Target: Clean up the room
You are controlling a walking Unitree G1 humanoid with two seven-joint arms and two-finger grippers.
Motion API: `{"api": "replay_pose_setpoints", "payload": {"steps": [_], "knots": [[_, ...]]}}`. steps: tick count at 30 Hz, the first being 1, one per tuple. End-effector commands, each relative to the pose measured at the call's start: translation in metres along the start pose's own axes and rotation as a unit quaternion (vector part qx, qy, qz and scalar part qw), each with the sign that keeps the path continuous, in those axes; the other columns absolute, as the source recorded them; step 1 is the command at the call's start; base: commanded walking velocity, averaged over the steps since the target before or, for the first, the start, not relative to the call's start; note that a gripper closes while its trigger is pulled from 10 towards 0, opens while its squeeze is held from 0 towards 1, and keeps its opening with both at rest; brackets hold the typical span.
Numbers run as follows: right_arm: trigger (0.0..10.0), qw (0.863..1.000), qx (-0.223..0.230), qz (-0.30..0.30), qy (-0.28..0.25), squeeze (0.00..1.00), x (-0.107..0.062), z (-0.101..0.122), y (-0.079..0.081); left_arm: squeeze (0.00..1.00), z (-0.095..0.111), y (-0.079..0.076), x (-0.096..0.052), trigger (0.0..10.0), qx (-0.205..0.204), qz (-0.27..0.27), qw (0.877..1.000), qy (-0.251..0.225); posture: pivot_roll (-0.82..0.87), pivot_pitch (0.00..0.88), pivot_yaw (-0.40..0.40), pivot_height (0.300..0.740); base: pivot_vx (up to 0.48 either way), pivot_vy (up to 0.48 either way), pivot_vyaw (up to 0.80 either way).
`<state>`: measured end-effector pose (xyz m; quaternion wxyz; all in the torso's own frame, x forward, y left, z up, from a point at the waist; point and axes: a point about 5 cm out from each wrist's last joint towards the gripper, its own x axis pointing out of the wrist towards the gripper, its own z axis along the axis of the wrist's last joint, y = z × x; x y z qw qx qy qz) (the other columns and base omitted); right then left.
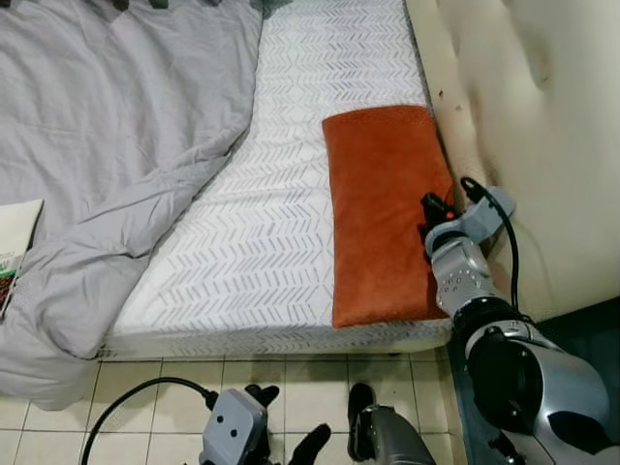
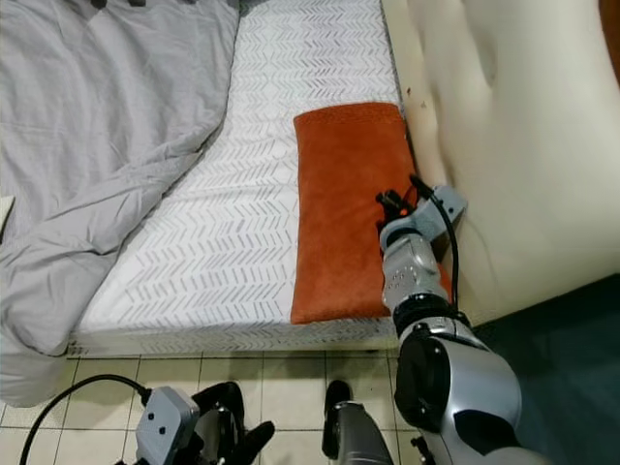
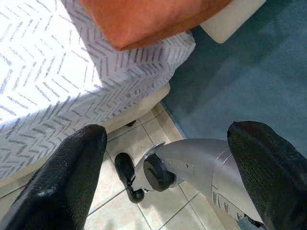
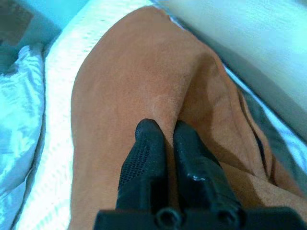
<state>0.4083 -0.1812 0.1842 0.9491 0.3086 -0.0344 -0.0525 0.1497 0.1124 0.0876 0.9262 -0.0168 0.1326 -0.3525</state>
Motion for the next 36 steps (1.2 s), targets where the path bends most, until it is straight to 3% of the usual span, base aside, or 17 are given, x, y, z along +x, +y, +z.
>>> {"api": "replay_pose_setpoints", "payload": {"steps": [1,6,11,15,16,17,18,19,25,29,35,36], "knots": [[0.0,0.998,-0.006,0.007,-0.063,0.0,0.007,0.034,0.008,0.0,-0.009,-0.003,-0.003,10.0,-0.01,0.002,1.0,0.017,0.17,0.485,-0.009,0.74,0.0,0.0,0.0],[0.0,0.998,-0.001,-0.021,-0.053,0.0,0.006,0.03,-0.003,0.0,-0.009,-0.004,-0.003,10.0,-0.01,0.003,1.0,0.017,0.17,0.484,-0.011,0.74,0.0,0.0,0.0],[0.0,0.996,0.016,-0.091,-0.004,0.0,-0.008,-0.001,-0.036,0.0,-0.009,-0.005,-0.003,10.0,-0.01,0.002,1.0,0.017,0.18,0.494,-0.005,0.74,0.0,0.0,0.0],[0.0,0.994,0.013,-0.104,0.017,0.0,-0.013,-0.012,-0.044,0.0,-0.008,-0.005,-0.004,10.0,-0.007,0.002,1.0,0.017,0.18,0.498,-0.002,0.74,0.0,0.0,0.0],[10.0,0.995,0.005,-0.101,0.024,0.0,-0.014,-0.015,-0.045,0.0,-0.008,-0.005,-0.004,10.0,-0.006,0.002,1.0,0.017,0.18,0.498,-0.002,0.74,0.0,0.0,0.0],[10.0,0.994,0.0,-0.102,0.028,0.09,-0.014,-0.016,-0.047,0.0,-0.008,-0.004,-0.004,10.0,-0.004,0.002,1.0,0.016,0.19,0.499,0.001,0.74,0.0,0.0,0.0],[10.0,0.994,-0.002,-0.103,0.029,0.09,-0.015,-0.017,-0.047,0.0,-0.007,-0.004,-0.004,10.0,-0.003,0.002,1.0,0.016,0.19,0.499,0.001,0.74,0.0,0.0,0.0],[10.0,0.995,-0.002,-0.1,0.025,1.0,-0.015,-0.016,-0.047,0.0,-0.007,-0.004,-0.004,10.0,-0.002,0.002,1.0,0.014,0.18,0.499,0.001,0.74,0.0,0.0,0.0],[10.0,0.996,-0.016,-0.088,-0.011,1.0,-0.01,-0.001,-0.042,0.0,-0.005,-0.002,-0.004,10.0,0.002,0.002,1.0,0.011,0.18,0.498,-0.001,0.74,0.0,0.0,0.0],[10.0,0.993,-0.078,-0.067,-0.052,1.0,-0.005,0.015,-0.027,0.0,-0.005,-0.001,-0.003,10.0,0.003,0.003,1.0,0.009,0.18,0.494,-0.007,0.74,0.0,0.0,0.0],[10.0,0.99,-0.084,-0.066,-0.088,1.0,-0.009,0.015,-0.028,0.0,-0.008,0.003,0.003,10.0,0.008,0.003,1.0,0.008,0.17,0.448,-0.025,0.74,0.0,0.0,0.0],[10.0,0.989,-0.1,-0.06,-0.091,1.0,-0.011,0.013,-0.028,0.0,-0.01,0.007,0.006,10.0,0.011,0.004,1.0,0.008,0.15,0.388,-0.044,0.74,0.0,0.0,0.0]]}}
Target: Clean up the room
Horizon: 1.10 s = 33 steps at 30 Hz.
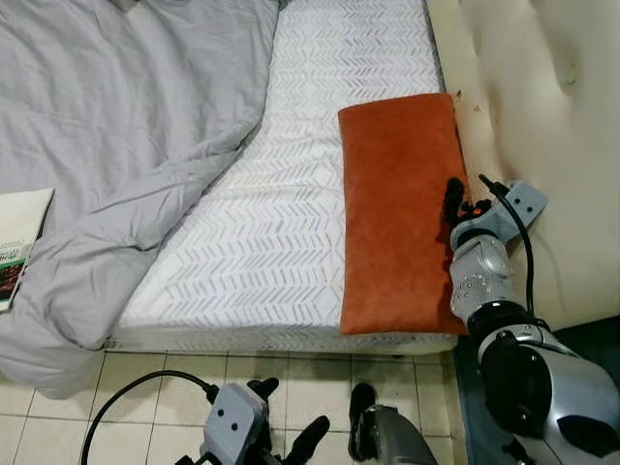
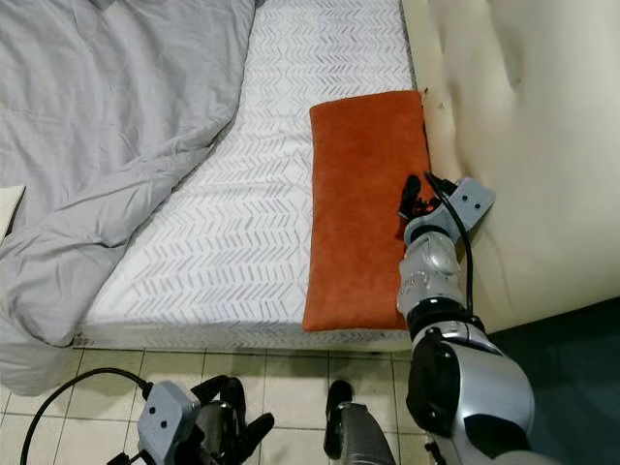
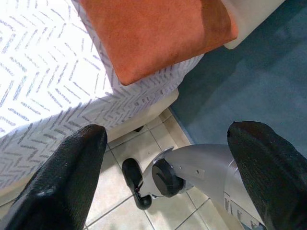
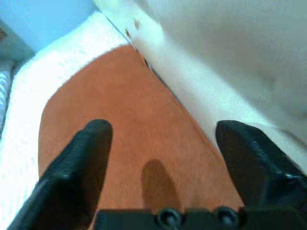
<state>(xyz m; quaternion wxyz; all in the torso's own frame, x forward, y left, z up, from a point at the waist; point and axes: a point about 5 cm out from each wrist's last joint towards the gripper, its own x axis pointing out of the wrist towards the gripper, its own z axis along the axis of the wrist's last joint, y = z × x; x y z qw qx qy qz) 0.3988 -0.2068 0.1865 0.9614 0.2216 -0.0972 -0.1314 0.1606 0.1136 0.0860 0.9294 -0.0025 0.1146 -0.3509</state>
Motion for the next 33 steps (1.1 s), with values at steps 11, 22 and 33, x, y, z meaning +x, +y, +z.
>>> {"api": "replay_pose_setpoints", "payload": {"steps": [11,22,33], "knots": [[10.0,0.982,-0.17,0.076,-0.012,1.0,-0.086,-0.059,-0.038,0.0,-0.001,0.066,0.028,10.0,0.033,0.091,0.995,-0.017,0.09,0.027,-0.079,0.74,0.0,0.0,0.0],[10.0,0.972,-0.214,0.047,0.083,1.0,-0.166,-0.088,-0.095,0.0,0.015,0.099,0.046,10.0,0.011,0.199,0.978,-0.056,0.03,0.0,-0.062,0.74,0.0,0.0,0.0],[10.0,0.969,-0.203,0.038,0.138,0.0,-0.156,-0.091,-0.104,0.0,0.012,0.102,0.079,10.0,0.0,0.211,0.976,-0.058,-0.02,0.0,-0.063,0.74,0.0,0.153,0.0]]}}
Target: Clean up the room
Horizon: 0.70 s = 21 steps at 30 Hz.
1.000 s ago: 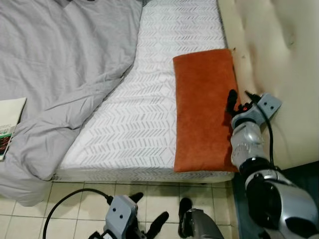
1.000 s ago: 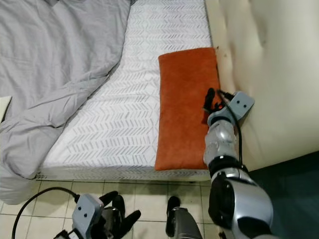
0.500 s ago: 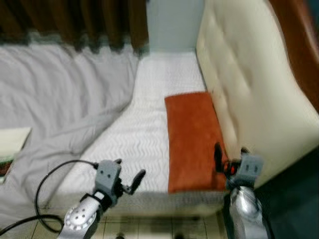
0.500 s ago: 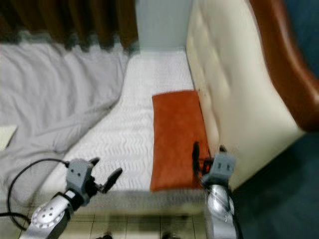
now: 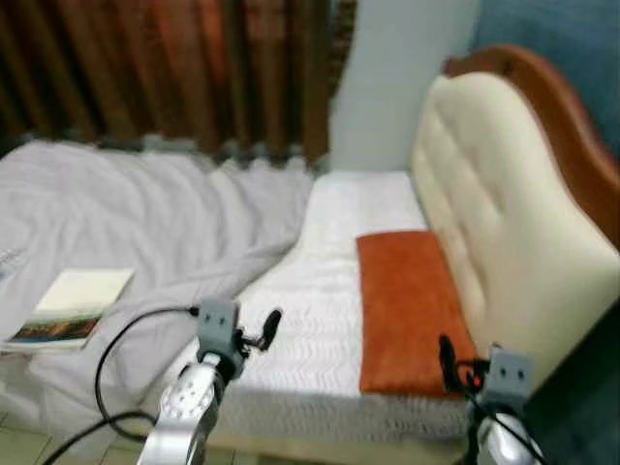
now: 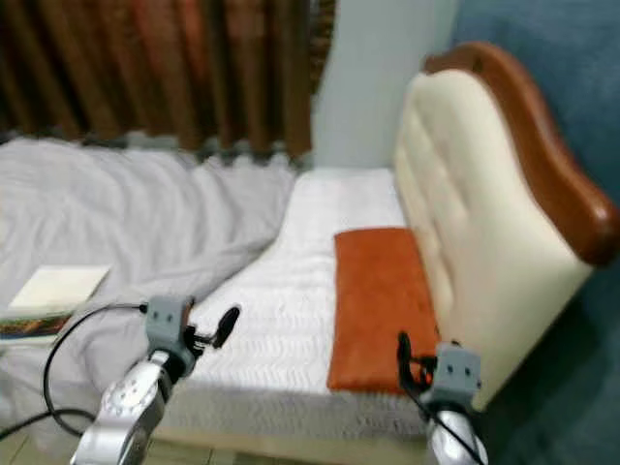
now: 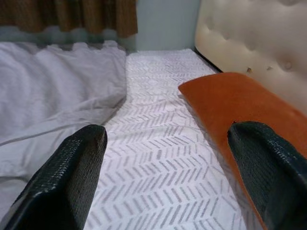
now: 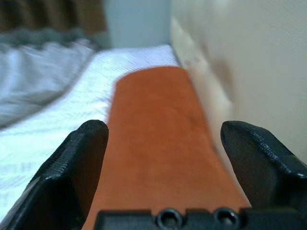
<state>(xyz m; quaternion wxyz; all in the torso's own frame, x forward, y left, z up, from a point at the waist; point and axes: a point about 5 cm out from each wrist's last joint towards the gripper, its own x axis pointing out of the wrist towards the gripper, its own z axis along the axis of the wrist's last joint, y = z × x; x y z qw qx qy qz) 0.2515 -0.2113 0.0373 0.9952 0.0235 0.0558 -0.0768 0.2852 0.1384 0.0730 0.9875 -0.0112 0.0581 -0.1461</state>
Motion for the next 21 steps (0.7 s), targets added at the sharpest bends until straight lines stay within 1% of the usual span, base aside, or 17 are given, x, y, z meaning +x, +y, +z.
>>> {"api": "replay_pose_setpoints", "payload": {"steps": [1,4,8,9,10,11,12,17,20,21], "knots": [[10.0,1.0,0.011,0.0,0.003,0.0,0.001,0.002,-0.003,0.0,-0.001,0.001,0.001,10.0,0.013,0.002,1.0,0.003,-0.02,0.0,-0.063,0.74,0.0,0.472,0.0],[10.0,1.0,0.013,0.007,0.013,0.0,0.0,-0.001,0.0,0.0,-0.005,0.002,-0.003,10.0,0.019,0.018,1.0,0.007,0.0,0.0,-0.064,0.74,0.0,0.472,0.0],[10.0,1.0,0.016,0.016,0.02,0.0,0.0,-0.003,0.004,0.0,-0.007,0.002,-0.007,10.0,0.015,0.024,1.0,0.007,0.03,0.0,-0.075,0.74,0.0,0.476,0.0],[10.0,0.999,0.02,0.032,0.026,0.0,0.003,-0.004,0.01,0.0,-0.008,0.006,-0.009,10.0,0.012,0.032,0.999,0.005,0.05,0.0,-0.089,0.74,0.0,0.48,0.0],[10.0,0.999,0.021,0.037,0.027,0.0,0.004,-0.004,0.012,0.0,-0.008,0.007,-0.01,10.0,0.012,0.035,0.999,0.004,0.05,0.0,-0.089,0.74,0.0,0.48,0.0],[10.0,0.998,0.019,0.055,0.029,0.0,0.008,-0.003,0.017,0.0,-0.005,0.011,-0.011,10.0,0.014,0.043,0.999,-0.001,0.06,0.0,-0.096,0.74,0.0,0.48,0.0],[10.0,0.998,0.019,0.055,0.029,0.0,0.008,-0.003,0.017,0.0,-0.005,0.011,-0.011,10.0,0.014,0.043,0.999,-0.001,0.06,0.0,-0.096,0.74,0.0,0.48,0.0],[10.0,0.997,0.021,0.065,0.027,0.0,0.019,0.003,0.02,0.0,-0.002,0.016,-0.012,10.0,0.018,0.06,0.998,-0.007,0.09,0.0,-0.111,0.74,0.0,0.48,0.0],[10.0,0.997,0.023,0.073,0.028,0.0,0.022,0.004,0.022,0.0,-0.005,0.019,-0.016,10.0,0.009,0.083,0.996,-0.001,0.11,0.0,-0.119,0.74,0.0,0.48,0.0],[10.0,0.997,0.023,0.073,0.028,0.0,0.022,0.004,0.022,0.0,-0.005,0.019,-0.016,10.0,0.009,0.083,0.996,-0.001,0.11,0.0,-0.119,0.74,0.0,0.48,0.0]]}}
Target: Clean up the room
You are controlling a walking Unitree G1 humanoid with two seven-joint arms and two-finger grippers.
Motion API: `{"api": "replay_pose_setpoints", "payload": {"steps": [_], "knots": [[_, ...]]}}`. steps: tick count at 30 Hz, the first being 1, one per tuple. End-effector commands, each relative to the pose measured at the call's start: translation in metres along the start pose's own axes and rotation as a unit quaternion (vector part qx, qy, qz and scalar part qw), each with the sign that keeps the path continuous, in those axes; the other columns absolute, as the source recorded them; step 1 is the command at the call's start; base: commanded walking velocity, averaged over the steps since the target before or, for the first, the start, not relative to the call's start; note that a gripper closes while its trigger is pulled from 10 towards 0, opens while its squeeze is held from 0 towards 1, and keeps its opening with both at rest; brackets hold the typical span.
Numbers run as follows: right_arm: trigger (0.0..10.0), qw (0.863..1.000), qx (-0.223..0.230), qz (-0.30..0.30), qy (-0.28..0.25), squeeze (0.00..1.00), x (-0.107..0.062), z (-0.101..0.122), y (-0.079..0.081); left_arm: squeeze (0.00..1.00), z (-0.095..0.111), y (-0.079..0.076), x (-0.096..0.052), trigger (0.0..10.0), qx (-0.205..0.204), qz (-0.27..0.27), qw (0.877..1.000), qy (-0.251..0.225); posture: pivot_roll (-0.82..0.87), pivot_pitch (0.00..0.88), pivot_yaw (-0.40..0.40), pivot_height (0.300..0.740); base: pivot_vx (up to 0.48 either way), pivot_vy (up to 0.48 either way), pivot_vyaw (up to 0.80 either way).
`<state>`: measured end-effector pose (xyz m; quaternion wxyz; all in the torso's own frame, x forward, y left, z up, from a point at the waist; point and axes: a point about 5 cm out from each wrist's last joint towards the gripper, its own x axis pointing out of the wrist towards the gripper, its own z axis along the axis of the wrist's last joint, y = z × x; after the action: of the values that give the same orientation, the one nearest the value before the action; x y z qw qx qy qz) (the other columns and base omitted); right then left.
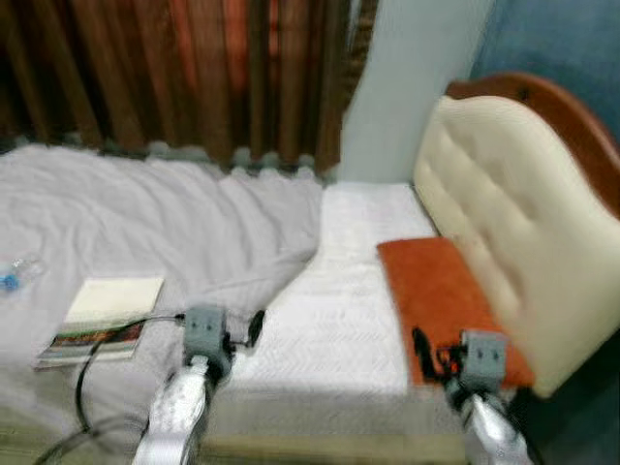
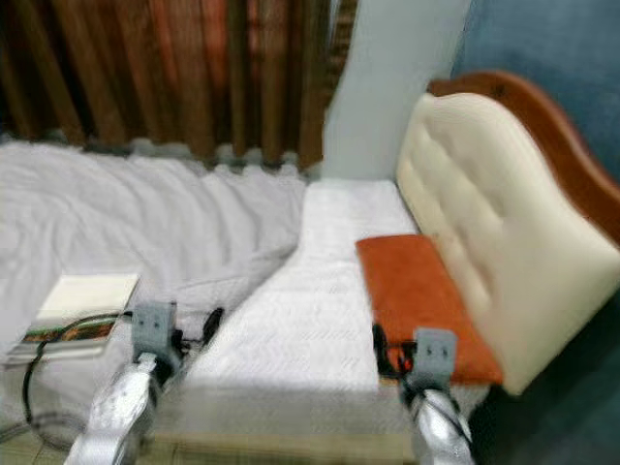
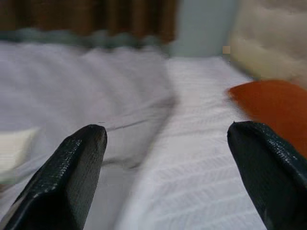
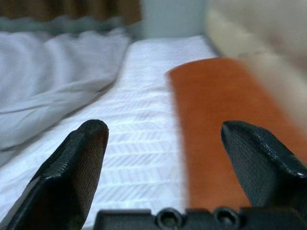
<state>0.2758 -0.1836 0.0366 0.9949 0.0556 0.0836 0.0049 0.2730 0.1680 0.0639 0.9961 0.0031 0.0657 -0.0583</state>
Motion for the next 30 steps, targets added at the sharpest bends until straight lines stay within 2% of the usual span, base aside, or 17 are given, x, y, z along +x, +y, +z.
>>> {"api": "replay_pose_setpoints", "payload": {"steps": [1,5,14,22,26,28,30], "knots": [[10.0,1.0,-0.001,-0.006,-0.002,0.0,0.002,0.004,-0.008,0.0,0.003,-0.005,0.001,10.0,-0.003,0.007,1.0,-0.005,0.11,0.0,-0.121,0.74,0.0,0.48,0.0],[10.0,1.0,0.002,0.0,0.003,0.0,0.006,0.002,-0.006,0.0,-0.003,-0.002,-0.003,10.0,0.002,0.026,1.0,0.006,0.13,0.0,-0.123,0.74,0.0,0.48,0.0],[10.0,1.0,0.001,0.018,0.0,0.0,0.006,0.001,-0.001,0.0,-0.005,0.003,-0.011,10.0,-0.004,0.016,1.0,0.005,0.13,0.0,-0.124,0.74,0.0,0.48,0.0],[10.0,1.0,-0.002,0.024,-0.001,0.0,0.009,0.001,0.0,0.0,0.0,0.004,-0.006,10.0,0.001,0.019,1.0,-0.002,0.13,0.0,-0.13,0.74,0.0,0.48,0.0],[10.0,1.0,-0.005,0.027,-0.002,0.0,0.011,0.002,0.0,0.0,-0.002,0.004,-0.006,10.0,0.023,0.027,0.999,0.002,0.13,0.0,-0.129,0.74,0.0,0.48,0.0],[10.0,1.0,-0.005,0.028,-0.001,0.0,0.011,0.002,0.0,0.0,-0.004,0.004,-0.005,10.0,0.034,0.03,0.999,0.009,0.13,0.0,-0.127,0.74,0.0,0.0,0.0],[10.0,0.999,-0.002,0.034,0.001,0.0,0.012,0.001,0.002,0.0,0.001,0.0,-0.004,10.0,0.019,0.022,1.0,-0.004,0.13,0.0,-0.123,0.74,0.135,0.0,0.0]]}}
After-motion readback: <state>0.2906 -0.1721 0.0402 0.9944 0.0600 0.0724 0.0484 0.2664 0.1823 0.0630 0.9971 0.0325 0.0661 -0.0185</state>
